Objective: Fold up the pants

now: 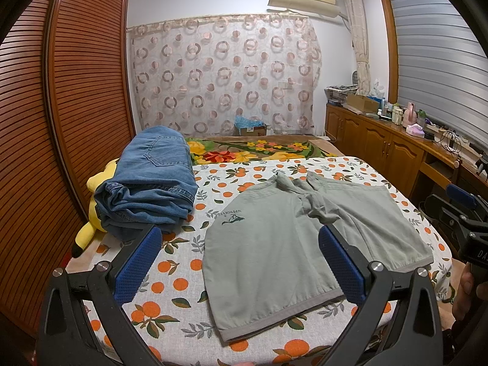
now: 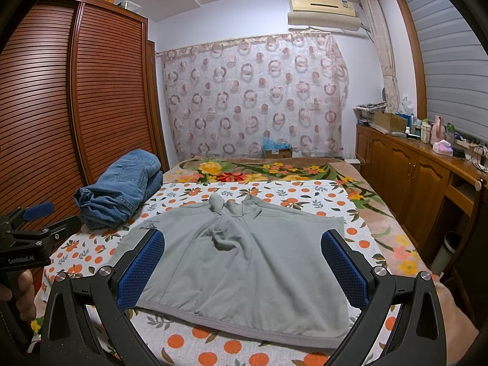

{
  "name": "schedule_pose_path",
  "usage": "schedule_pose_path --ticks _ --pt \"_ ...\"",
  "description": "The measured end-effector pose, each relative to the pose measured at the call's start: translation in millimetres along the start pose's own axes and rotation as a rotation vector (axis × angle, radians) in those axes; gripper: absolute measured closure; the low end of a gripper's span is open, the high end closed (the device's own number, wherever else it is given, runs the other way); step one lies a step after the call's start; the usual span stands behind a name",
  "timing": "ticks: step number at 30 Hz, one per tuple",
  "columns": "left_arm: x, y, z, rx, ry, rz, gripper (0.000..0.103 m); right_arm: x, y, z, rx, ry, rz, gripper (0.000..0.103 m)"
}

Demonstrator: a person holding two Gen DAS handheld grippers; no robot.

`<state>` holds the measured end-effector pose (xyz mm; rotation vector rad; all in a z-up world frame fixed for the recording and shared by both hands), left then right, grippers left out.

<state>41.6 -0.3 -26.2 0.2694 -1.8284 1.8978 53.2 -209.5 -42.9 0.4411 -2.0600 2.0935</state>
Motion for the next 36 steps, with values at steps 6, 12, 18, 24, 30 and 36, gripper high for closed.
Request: schedule_pose_path --ticks 6,12,18,24,30,36 --pt "-3 0 1 0.004 0.011 -0.022 0.000 -1 1 -1 0.001 -0.001 -0.010 0.001" --pt "-6 0 1 0.018 0.018 -0.059 0.000 -6 7 0 0.007 0.006 -0.034 0.001" --pt "-25 18 -11 0.023 0.026 -0.106 0.000 -11 12 2 0.008 0.018 -0.064 0.001" --pt "-39 34 -20 0.029 0.034 -0.159 0.000 -15 15 4 0.014 0.033 -0.094 0.001" --pt "-48 47 -31 0.036 0.048 -0.213 0.000 -19 19 6 0.020 0.042 -0.116 0.001" --pt "-51 58 -43 0.038 0.074 -0.264 0.001 -25 24 11 0.028 0.045 -0.146 0.001"
Point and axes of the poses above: each gripper's, at about its wrist camera, not at the fingertips, and x roughly against the way its jaws point, z to its right, y to its underside, the point moved 5 cm from there along -x, roughly the way its jaws point, and after that the axes turned 12 degrees about y, right-handed, at the moved point
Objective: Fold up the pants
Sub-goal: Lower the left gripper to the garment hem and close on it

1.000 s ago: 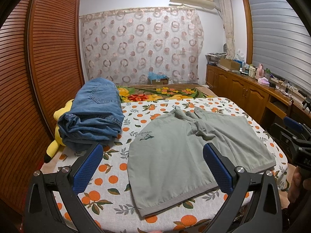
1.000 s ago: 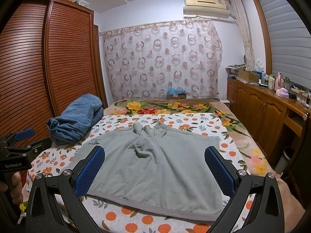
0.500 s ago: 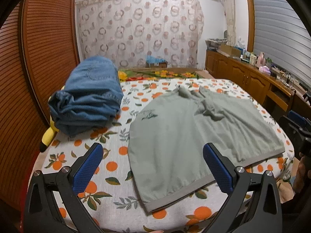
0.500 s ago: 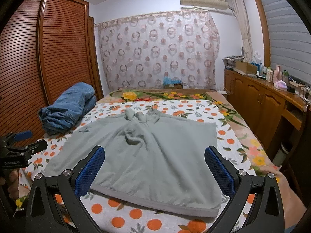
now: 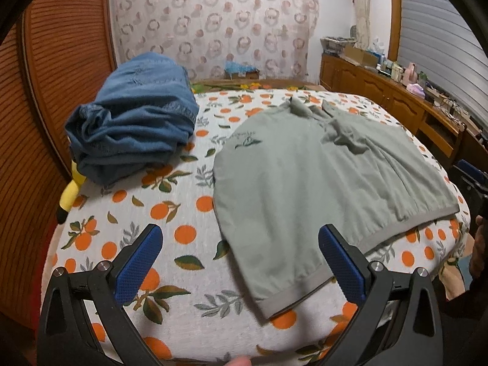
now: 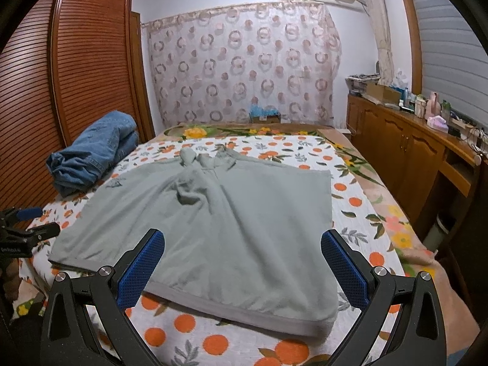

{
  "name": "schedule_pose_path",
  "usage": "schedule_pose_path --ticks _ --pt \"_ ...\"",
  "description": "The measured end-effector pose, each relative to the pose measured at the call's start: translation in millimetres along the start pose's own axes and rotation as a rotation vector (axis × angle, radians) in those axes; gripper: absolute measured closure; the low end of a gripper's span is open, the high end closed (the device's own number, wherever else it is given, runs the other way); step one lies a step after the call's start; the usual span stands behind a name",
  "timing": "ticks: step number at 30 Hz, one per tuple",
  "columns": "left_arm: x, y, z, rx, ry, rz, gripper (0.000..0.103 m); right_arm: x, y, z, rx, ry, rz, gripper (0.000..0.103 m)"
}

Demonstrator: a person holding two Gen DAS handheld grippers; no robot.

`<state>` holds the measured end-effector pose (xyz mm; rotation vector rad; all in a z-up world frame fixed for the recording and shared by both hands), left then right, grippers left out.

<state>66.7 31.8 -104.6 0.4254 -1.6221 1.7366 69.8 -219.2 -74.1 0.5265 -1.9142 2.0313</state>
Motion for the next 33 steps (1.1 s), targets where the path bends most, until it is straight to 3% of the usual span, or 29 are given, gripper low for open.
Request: schedule_pose_path --ticks 7,8,9,25,27,33 --pt "-4 14 -6 -0.007 0.038 -0.067 0.011 0 8 6 0.015 -0.003 -0.048 0.001" --pt "-5 16 -6 -0.010 0.045 -0.075 0.023 0 9 7 0.014 -0.002 -0.051 0.001" --pt "-6 19 -5 -0.010 0.051 -0.098 0.027 1 9 9 0.014 0.000 -0.053 0.001" --pt "-11 33 -1 0.017 0.146 -0.148 0.081 7 12 11 0.030 -0.050 -0.091 0.001" --pt "-13 31 0 0.021 0.163 -0.150 0.093 10 11 13 0.031 -0.052 -0.091 0.001" --pt "-14 20 9 -0.005 0.185 -0.136 0.098 7 6 16 0.035 -0.061 -0.085 0.001"
Point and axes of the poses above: each gripper's, at about its wrist camera, not at the fingertips, and x roughly against the way its jaws point, z to its right, y to its underside, the point moved 5 cm from there along -x, roughly the way its jaws point, and after that the axes turned 12 degrees about y, right-handed, at the moved point
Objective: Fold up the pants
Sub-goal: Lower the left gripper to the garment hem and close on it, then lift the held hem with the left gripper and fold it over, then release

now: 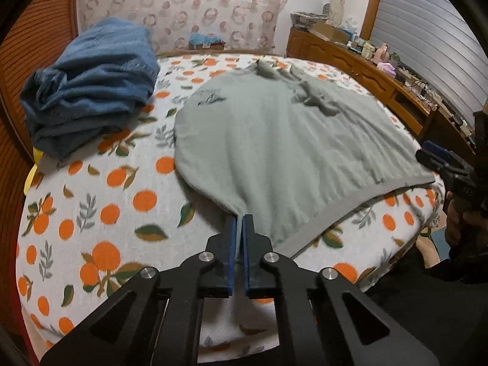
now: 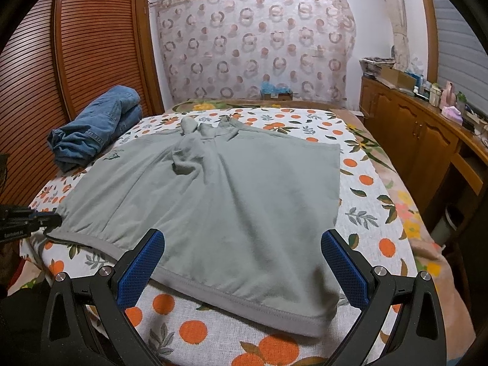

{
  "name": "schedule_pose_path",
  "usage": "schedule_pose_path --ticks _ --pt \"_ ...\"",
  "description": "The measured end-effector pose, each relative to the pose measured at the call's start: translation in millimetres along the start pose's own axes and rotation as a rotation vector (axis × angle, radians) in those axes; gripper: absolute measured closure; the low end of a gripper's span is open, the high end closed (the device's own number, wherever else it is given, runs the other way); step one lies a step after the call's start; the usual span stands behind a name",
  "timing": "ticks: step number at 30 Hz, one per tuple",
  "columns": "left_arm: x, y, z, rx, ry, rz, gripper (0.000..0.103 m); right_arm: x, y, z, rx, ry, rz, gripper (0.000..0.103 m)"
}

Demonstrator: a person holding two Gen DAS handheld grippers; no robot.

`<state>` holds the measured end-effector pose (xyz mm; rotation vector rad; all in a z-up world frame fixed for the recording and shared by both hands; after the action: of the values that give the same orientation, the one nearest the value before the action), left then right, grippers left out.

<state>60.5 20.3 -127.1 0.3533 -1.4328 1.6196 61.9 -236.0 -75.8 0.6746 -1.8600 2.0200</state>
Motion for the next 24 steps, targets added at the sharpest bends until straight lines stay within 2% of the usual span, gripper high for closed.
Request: schedule_pose_path --ticks 9,15,18,20,24 --pt "-1 -52 44 -0.124 0.067 0.031 0.099 -5 -7 3 -0.003 0.007 -0.004 0.002" --pt "-16 -90 86 -0.214 0.123 0.034 0.099 3 -6 12 -0.011 0.015 0.000 0.010" --pt "-23 -105 115 -0.266 0.159 0.033 0.099 7 -6 18 -0.017 0.017 0.006 0.016" --pt "-28 -113 132 -0.290 0.183 0.031 0.099 9 -4 23 -0.024 0.017 0.004 0.027" --pt "-38 -127 164 -0.334 0.223 0.025 0.099 15 -3 34 -0.036 0.030 0.005 0.041"
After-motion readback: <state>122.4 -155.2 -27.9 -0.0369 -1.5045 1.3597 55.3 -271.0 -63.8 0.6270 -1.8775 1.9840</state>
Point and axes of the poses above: each gripper's, at about its wrist camera, not at the fingertips, and x roughly against the way its jaws point, z to its right, y to its underside, the point moved 5 cm from there along -x, roughly the way its jaws point, and after that the axes turned 12 degrees about y, right-handed, at the moved point
